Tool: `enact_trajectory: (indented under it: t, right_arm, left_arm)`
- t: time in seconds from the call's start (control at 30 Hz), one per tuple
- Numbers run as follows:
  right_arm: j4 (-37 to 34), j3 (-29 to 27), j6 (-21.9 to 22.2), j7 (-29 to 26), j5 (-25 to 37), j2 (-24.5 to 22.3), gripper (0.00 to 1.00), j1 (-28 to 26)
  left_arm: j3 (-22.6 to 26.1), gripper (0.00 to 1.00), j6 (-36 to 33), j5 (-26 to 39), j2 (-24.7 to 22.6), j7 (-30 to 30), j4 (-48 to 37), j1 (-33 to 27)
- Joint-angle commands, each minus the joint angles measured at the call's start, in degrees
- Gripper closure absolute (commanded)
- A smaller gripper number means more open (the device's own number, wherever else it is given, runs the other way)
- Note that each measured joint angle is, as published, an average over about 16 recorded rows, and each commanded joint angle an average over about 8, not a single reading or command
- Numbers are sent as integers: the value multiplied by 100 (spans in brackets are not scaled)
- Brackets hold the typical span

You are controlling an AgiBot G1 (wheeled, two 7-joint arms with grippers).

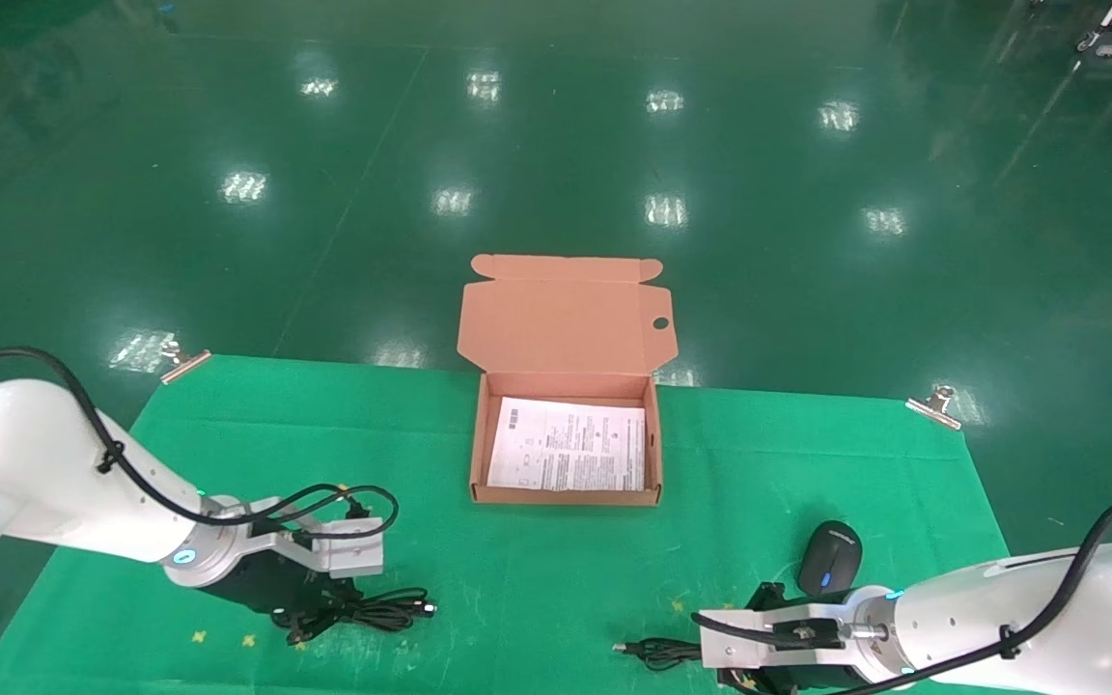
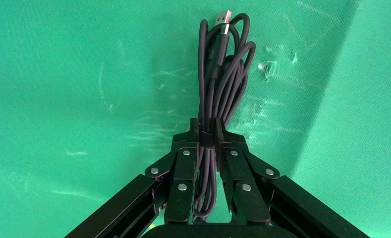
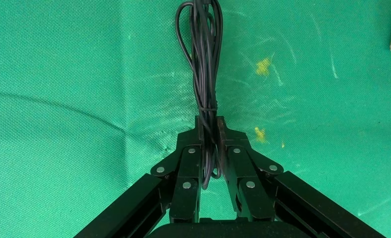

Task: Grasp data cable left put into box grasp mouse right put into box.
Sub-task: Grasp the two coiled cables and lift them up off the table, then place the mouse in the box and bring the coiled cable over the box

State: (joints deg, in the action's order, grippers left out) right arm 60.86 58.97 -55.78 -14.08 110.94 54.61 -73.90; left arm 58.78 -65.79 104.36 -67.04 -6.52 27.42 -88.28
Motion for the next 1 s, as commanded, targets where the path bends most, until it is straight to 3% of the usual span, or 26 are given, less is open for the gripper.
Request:
enact_trajectory:
  t: [0.03,0.27,0.5,0.7,0.83,1.0]
  right_arm:
    - [-1,2,1,1,1,3,100,2]
    - [170,-80,-55,-115,-53,-183,100,-76]
    - [998,-382,-115,-715,-81,-862,100,-296]
    - [1577,-747,100,-1163,54,-1315,100,-655]
    - [1639,-968,314,-1162,125,-1280,100,-1049]
    - [1564,-1139,583,-989,186,-887,100,-1579]
  left_arm:
    - [0,100,0,0,0,0,0,0]
    - [-8,100,-46,4,89,34,97,-73]
    - [-59,100,-149,68,446,-98,609,-407]
    - [-79,100,-82,346,693,-476,1347,-849]
    - [-81,100,47,630,722,-776,1868,-1162]
    - [-103,100,279,967,592,-1134,2292,-1493]
